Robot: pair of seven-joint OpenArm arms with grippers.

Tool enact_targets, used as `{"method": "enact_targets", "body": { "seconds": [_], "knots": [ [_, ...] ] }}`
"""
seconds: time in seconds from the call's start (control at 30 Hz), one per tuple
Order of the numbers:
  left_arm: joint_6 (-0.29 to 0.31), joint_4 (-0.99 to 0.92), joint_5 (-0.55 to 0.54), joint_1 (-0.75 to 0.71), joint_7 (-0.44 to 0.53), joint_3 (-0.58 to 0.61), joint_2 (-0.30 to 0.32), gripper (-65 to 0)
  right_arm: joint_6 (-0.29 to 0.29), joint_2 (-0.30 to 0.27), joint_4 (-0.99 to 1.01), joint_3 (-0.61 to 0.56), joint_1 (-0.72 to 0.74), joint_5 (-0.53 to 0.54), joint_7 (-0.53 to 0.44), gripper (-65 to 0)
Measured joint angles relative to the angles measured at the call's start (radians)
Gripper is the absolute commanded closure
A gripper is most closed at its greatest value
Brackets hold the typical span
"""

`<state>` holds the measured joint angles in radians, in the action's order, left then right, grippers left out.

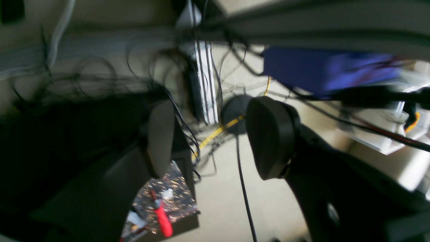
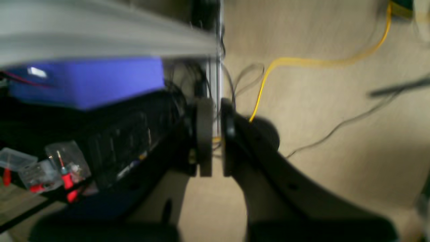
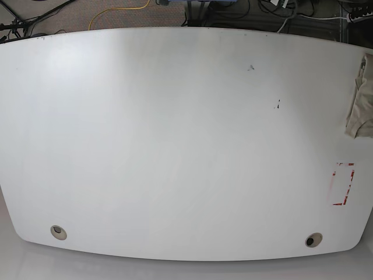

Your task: Fold the T-shirt properly

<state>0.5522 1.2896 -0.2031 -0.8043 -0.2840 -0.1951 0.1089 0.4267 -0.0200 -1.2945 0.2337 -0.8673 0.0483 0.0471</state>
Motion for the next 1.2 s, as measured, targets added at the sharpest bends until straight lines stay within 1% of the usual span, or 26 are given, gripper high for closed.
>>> {"method": "enact_targets", "body": {
  "seconds": [0.03, 0.1, 0.2, 0.27, 0.37, 0.43, 0.47, 0.5, 0.53, 0.57, 0.63, 0.73, 0.77, 0.83, 0.87, 0.93, 0.97, 1.07, 1.2],
  "knots": [
    [-0.01, -0.024, 0.006, 0.015, -0.002, 0.004, -0.001, -33.9, 0.0, -0.001, 0.025, 0.0, 0.013, -0.002, 0.003, -4.1],
    [-0.048, -0.085, 0.041, 0.051, 0.005, 0.019, -0.002, -33.9, 0.0, -0.002, 0.09, 0.0, 0.052, -0.01, 0.0, -4.1],
    [-0.1, -0.168, 0.092, 0.106, 0.041, 0.036, -0.003, -33.9, -0.003, -0.003, 0.178, 0.0, 0.111, -0.061, -0.01, -4.1],
    [-0.108, -0.227, 0.102, 0.138, 0.09, 0.049, -0.002, -33.9, -0.004, -0.002, 0.238, 0.001, 0.152, -0.098, -0.014, -4.1],
    [-0.134, -0.327, 0.119, 0.206, 0.109, 0.064, -0.003, -33.9, -0.006, 0.001, 0.319, 0.002, 0.212, -0.143, -0.008, -4.1],
    [-0.164, -0.439, 0.138, 0.267, 0.09, 0.068, -0.007, -33.9, -0.008, 0.003, 0.388, 0.007, 0.257, -0.154, -0.011, -4.1],
    [-0.179, -0.484, 0.14, 0.301, 0.094, 0.068, -0.008, -33.9, -0.015, 0.003, 0.411, 0.007, 0.276, -0.156, -0.01, -4.1],
    [-0.19, -0.572, 0.134, 0.343, 0.107, 0.067, -0.008, -33.9, -0.025, 0.003, 0.452, 0.006, 0.304, -0.157, -0.013, -4.1],
    [-0.202, -0.618, 0.141, 0.373, 0.095, 0.067, -0.008, -33.9, -0.037, 0.003, 0.473, 0.004, 0.322, -0.161, -0.009, -4.3],
    [-0.198, -0.686, 0.136, 0.411, 0.131, 0.067, -0.004, -33.9, -0.045, 0.003, 0.502, 0.004, 0.342, -0.161, -0.019, -4.3],
    [-0.212, -0.803, 0.134, 0.478, 0.146, 0.067, -0.001, -33.9, -0.063, 0.0, 0.55, 0.002, 0.38, -0.164, -0.013, -4.3],
    [-0.219, -0.957, 0.152, 0.563, 0.22, 0.09, 0.003, -33.9, -0.068, -0.003, 0.61, 0.001, 0.428, -0.168, -0.018, -4.3],
    [-0.232, -1.004, 0.167, 0.59, 0.245, 0.102, 0.004, -33.9, -0.068, -0.005, 0.631, 0.001, 0.443, -0.168, -0.018, -4.3],
    [-0.274, -1.081, 0.186, 0.636, 0.261, 0.122, 0.002, -33.9, -0.068, -0.01, 0.669, 0.001, 0.472, -0.168, -0.013, -4.4],
    [-0.309, -1.11, 0.199, 0.657, 0.253, 0.13, 0.0, -33.9, -0.068, -0.011, 0.688, 0.001, 0.487, -0.172, -0.01, -4.4],
    [-0.357, -1.153, 0.211, 0.689, 0.252, 0.146, -0.003, -33.9, -0.069, -0.015, 0.733, 0.002, 0.518, -0.172, -0.013, -4.6],
    [-0.37, -1.163, 0.211, 0.697, 0.252, 0.15, -0.004, -33.9, -0.069, -0.018, 0.748, 0.002, 0.529, -0.172, -0.01, -4.6],
    [-0.383, -1.185, 0.211, 0.718, 0.256, 0.166, -0.002, -33.9, -0.071, -0.019, 0.805, 0.002, 0.567, -0.173, -0.011, -4.6],
    [-0.403, -1.197, 0.211, 0.744, 0.251, 0.171, -0.014, -33.9, -0.072, -0.025, 0.855, 0.001, 0.607, -0.173, -0.01, -4.8]
  ]
}}
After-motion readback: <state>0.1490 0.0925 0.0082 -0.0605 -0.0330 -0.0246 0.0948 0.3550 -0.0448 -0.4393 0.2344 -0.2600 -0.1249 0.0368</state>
